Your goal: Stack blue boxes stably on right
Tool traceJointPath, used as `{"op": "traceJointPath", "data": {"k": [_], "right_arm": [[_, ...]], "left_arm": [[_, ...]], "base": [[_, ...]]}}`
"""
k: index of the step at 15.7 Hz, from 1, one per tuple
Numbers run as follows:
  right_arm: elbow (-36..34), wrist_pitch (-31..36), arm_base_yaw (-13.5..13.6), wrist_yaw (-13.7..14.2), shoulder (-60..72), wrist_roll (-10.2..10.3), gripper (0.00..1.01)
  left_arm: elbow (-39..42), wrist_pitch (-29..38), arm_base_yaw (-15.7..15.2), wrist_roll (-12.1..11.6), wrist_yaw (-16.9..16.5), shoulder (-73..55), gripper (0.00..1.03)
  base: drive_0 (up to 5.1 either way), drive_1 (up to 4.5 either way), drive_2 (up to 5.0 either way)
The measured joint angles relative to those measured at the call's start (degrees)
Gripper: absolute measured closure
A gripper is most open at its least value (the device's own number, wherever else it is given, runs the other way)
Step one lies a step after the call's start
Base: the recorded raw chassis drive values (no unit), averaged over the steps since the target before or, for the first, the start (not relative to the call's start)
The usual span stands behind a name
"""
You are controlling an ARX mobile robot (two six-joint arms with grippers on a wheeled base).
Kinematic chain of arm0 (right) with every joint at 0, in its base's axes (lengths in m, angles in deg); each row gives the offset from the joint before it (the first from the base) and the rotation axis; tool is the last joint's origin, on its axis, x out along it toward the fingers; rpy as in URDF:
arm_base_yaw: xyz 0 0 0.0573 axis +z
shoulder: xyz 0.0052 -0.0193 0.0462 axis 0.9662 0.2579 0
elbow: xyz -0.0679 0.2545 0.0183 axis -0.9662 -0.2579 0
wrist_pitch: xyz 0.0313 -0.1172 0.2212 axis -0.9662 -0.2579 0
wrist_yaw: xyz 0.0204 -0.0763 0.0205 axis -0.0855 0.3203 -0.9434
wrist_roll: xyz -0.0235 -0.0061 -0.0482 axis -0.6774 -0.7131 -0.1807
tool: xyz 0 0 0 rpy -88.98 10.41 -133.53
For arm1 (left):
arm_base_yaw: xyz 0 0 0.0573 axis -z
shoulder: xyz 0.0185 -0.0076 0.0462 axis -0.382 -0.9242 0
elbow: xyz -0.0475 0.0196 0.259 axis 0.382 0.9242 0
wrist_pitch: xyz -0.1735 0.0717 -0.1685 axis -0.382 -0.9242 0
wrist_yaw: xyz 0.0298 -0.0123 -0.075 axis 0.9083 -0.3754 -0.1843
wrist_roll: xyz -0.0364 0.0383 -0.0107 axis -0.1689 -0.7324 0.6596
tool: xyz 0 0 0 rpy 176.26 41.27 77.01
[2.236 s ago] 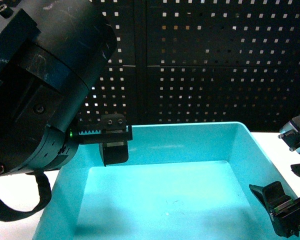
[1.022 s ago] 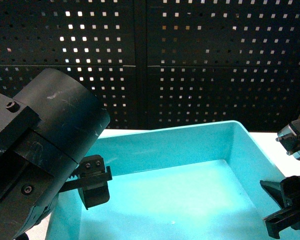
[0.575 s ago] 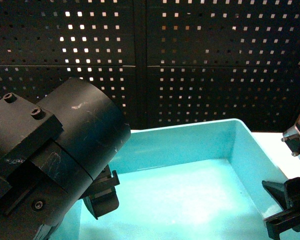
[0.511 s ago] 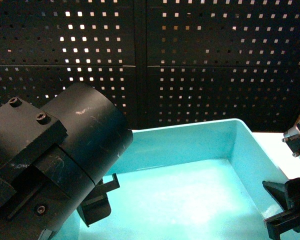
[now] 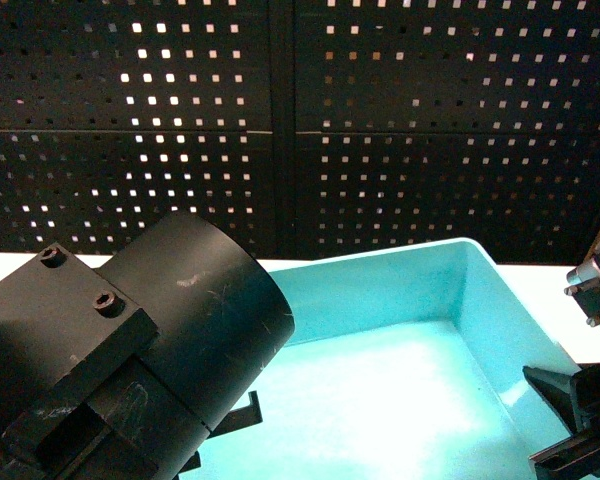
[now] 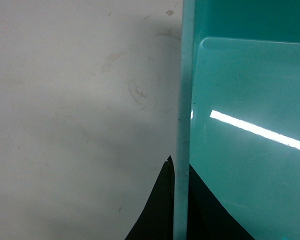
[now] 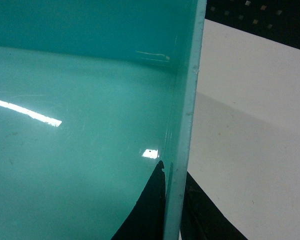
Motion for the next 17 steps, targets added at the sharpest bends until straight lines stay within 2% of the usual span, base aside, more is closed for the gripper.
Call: {"op": "traceJointPath", "data": {"k": [4,8,9,10,11,12,14,17], "right_arm": [[-0.4,0.2,0.0,0.0,-0.4,0.1,0.94],[-0.2,-1.8,-0.5,0.3,-2.1,2.7,0.94],[3.3,-4.2,-1.0,0.3,-6.3,4.8,0.94],[8.0,-4.8,-1.6,0.2,-9.0,5.7,0.94],[11.4,-5.4,-2.4,0.2,-11.0,7.5,0.94],[12.5,-5.4,-2.7,0.3,-11.6,7.9,0.94],[15.9,-5.1,-3.1,0.5,-13.6,9.2,0.94],[20.5,-4.9,-3.5,0.9,-16.7,11.1,0.94]], "left_arm": [[0.7,2.4,0.0,-2.7,0.9,0.5,1.0],[1.6,7.3,-0.3,-8.9,2.4,2.1,1.0],[1.7,13.6,-1.7,-16.0,4.1,4.7,1.0],[0.5,21.6,-3.7,-24.9,5.4,7.5,1.0],[0.3,32.9,-5.3,-36.7,5.2,8.8,1.0],[0.2,36.7,-5.6,-40.7,5.0,9.0,1.0],[-1.8,45.2,-6.6,-50.8,3.2,9.8,1.0],[-4.5,54.6,-7.5,-64.5,0.1,12.2,1.0]], "base": [[0.0,0.0,0.0],[0.0,0.0,0.0],[0.0,0.0,0.0],[0.0,0.0,0.0],[0.0,0.0,0.0],[0.0,0.0,0.0],[0.0,0.0,0.0],[0.0,0.0,0.0]]}}
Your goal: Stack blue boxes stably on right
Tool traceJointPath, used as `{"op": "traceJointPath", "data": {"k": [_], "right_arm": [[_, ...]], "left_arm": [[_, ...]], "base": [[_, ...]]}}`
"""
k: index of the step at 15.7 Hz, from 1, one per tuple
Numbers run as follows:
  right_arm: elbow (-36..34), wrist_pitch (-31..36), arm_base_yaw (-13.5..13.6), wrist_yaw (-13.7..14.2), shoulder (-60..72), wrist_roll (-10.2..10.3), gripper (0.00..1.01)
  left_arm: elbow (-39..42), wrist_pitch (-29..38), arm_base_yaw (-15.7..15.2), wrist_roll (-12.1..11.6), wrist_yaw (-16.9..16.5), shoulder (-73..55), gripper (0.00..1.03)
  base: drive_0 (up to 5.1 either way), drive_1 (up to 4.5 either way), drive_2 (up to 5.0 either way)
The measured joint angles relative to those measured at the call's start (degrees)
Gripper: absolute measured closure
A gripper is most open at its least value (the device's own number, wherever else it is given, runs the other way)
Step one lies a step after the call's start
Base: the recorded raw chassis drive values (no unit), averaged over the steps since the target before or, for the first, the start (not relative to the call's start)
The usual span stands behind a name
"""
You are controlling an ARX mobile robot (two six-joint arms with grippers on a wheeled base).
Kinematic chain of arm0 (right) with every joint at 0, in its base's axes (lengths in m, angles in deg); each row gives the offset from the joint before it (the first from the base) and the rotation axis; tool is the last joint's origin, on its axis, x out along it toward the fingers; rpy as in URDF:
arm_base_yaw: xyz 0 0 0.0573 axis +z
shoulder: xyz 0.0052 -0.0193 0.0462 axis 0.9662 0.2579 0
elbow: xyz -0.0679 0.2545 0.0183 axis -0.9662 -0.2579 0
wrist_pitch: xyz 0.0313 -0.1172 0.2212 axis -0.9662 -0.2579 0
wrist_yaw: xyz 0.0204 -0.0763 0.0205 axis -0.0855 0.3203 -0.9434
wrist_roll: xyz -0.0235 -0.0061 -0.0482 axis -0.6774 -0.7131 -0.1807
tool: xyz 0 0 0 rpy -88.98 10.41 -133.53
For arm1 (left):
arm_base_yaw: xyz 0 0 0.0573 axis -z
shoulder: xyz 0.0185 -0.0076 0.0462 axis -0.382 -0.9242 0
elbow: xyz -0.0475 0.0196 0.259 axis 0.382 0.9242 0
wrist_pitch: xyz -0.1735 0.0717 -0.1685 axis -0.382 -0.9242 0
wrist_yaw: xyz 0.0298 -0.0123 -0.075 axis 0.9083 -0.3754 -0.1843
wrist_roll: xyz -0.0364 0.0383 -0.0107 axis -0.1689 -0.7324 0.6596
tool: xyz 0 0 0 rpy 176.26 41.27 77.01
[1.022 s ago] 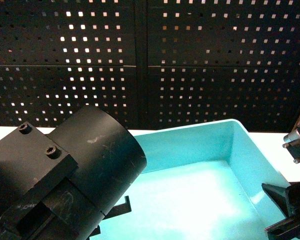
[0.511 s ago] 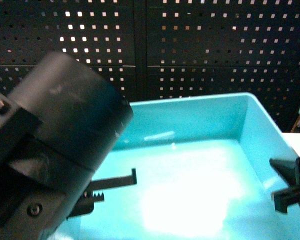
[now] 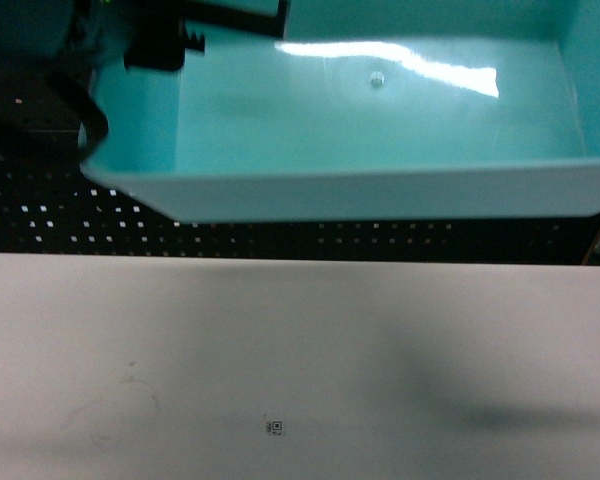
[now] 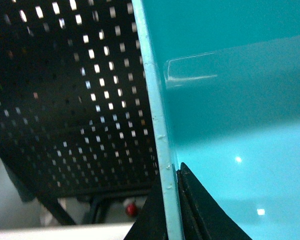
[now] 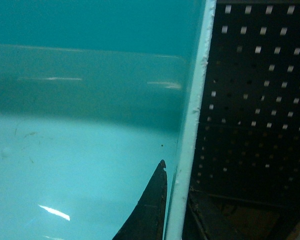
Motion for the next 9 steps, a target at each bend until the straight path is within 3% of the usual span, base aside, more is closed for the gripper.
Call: {"op": "traceJointPath", "data": {"k": [3,9], "right_arm": [[3.9,-1.7,-0.3,-0.3,-3.1,2.5,0.94],[4.4,-1.9,-1.0,0.4,-9.4,4.0,0.94]], "left_arm": [[-1.9,3.2,-0.5,-8.3,-3.1,2.9,1.0],[-0.3,8.5,0.2,-14.1,-4.8,8.1,1.0]], "base": [[0.0,0.0,0.0],[0.0,0.0,0.0]]}}
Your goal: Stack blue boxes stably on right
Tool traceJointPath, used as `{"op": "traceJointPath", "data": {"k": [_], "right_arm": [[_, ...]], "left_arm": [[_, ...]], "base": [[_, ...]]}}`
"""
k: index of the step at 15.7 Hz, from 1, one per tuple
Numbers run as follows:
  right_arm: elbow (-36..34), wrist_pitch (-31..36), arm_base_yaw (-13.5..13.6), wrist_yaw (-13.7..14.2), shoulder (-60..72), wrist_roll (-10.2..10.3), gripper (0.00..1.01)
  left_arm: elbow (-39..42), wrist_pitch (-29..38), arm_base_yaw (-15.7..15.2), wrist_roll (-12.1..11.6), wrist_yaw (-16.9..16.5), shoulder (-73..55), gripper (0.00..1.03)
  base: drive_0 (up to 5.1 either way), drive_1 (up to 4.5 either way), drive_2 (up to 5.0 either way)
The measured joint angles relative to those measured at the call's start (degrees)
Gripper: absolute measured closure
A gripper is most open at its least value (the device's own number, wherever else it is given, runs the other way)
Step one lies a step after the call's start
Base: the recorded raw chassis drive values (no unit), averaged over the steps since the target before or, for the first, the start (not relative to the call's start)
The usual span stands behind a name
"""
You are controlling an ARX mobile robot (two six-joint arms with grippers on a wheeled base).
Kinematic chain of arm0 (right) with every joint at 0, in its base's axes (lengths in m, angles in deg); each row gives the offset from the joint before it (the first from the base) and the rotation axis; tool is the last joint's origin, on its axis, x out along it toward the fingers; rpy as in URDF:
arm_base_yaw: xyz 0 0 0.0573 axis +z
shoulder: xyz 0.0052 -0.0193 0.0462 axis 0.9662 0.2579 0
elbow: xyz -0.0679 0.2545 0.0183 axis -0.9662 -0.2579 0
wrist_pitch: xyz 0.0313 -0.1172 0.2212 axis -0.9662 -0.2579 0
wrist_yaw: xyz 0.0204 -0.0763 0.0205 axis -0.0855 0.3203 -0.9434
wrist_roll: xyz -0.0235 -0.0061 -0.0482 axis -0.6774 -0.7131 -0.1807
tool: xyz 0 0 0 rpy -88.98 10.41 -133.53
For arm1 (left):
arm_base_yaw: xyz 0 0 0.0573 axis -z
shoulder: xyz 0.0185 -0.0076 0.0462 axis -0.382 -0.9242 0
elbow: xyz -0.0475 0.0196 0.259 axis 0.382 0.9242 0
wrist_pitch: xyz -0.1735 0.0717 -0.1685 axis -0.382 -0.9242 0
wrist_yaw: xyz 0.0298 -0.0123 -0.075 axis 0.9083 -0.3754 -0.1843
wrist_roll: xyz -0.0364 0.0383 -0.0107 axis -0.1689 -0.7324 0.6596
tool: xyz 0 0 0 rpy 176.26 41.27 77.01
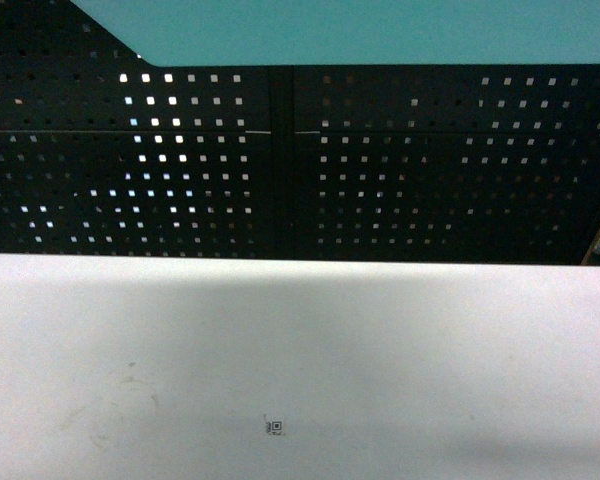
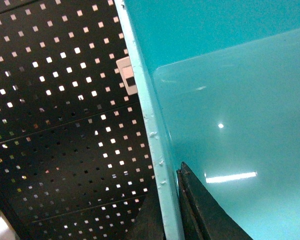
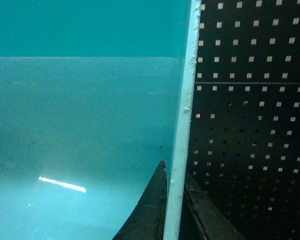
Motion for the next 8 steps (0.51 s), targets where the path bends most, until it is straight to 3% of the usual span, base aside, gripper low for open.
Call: {"op": "traceJointPath", "data": {"k": [2,8], "right_arm": [[-0.3,-0.1,-0.3,-0.4,-1.8,0.2,0.94],[-1.9,-0.3,0.2,-0.1,-3.2,0.0,0.94]], "left_arm": [[1.4,1.7,1.1,-1.6,0.8,1.6,1.0],[4.2,4.0,1.6,-1.7,1.7,2.4,1.0]], "base": [[0.0,0.0,0.0],[0.0,0.0,0.0]]}}
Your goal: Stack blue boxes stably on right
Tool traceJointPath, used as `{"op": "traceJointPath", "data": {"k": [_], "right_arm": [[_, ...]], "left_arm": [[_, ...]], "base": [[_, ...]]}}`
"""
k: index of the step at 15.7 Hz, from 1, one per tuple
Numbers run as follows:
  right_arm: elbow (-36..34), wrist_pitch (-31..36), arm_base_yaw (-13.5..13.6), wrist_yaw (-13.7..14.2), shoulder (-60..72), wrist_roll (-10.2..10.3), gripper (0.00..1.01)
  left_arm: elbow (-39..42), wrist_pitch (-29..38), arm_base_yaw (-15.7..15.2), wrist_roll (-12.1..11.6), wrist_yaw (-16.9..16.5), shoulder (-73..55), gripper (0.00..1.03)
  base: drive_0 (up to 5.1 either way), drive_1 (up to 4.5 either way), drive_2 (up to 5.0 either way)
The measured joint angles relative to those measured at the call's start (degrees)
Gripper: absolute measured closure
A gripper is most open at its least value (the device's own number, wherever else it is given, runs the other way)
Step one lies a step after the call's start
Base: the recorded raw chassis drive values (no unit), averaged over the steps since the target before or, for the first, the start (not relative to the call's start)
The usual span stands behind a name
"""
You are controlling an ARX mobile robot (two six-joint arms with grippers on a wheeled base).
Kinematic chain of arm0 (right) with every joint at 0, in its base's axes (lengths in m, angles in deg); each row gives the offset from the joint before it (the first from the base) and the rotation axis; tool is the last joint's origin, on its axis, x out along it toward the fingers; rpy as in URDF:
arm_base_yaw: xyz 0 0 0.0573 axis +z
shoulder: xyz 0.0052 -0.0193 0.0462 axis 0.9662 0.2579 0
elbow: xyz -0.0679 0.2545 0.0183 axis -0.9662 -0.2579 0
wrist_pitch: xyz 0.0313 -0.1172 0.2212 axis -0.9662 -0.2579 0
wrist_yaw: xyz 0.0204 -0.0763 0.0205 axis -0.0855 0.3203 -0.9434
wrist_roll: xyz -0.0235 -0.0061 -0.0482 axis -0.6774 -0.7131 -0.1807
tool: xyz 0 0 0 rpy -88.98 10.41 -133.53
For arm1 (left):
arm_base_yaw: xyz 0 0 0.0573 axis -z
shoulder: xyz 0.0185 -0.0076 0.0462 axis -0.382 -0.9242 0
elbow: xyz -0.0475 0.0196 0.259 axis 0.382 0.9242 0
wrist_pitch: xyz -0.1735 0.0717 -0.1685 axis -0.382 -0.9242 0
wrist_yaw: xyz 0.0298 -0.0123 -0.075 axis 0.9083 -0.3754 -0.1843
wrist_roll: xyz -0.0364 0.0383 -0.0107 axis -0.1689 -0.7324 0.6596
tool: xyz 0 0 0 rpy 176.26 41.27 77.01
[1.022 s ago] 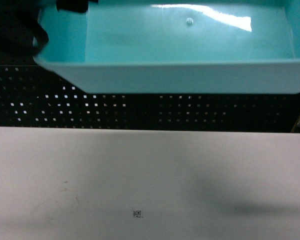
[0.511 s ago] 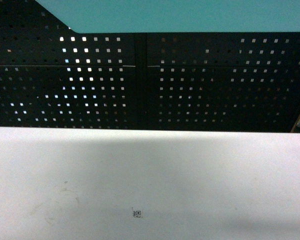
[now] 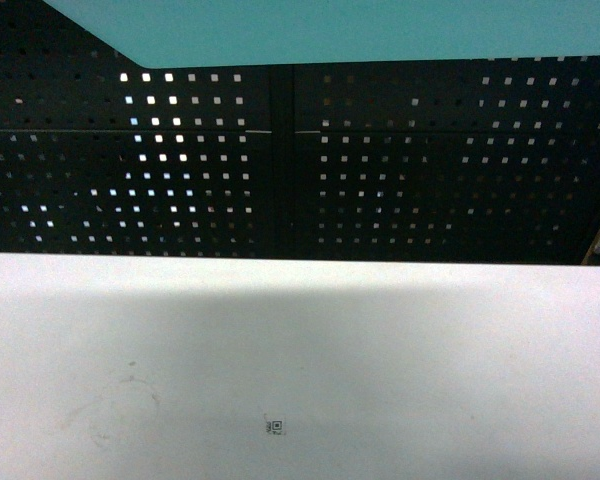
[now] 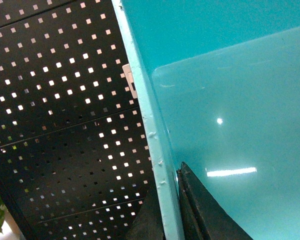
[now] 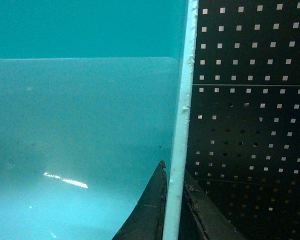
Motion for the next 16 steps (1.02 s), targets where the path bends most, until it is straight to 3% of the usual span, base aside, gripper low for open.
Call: {"op": "traceJointPath", "data": {"k": [16], "right_arm": [[0.0,0.0,0.2,0.2,-0.1,0.0,0.94]], "left_arm": [[0.0,0.0,0.0,-0.1,0.1,0.0,1.0]], "base": [[-1.2,-1.24,-1.2]]}}
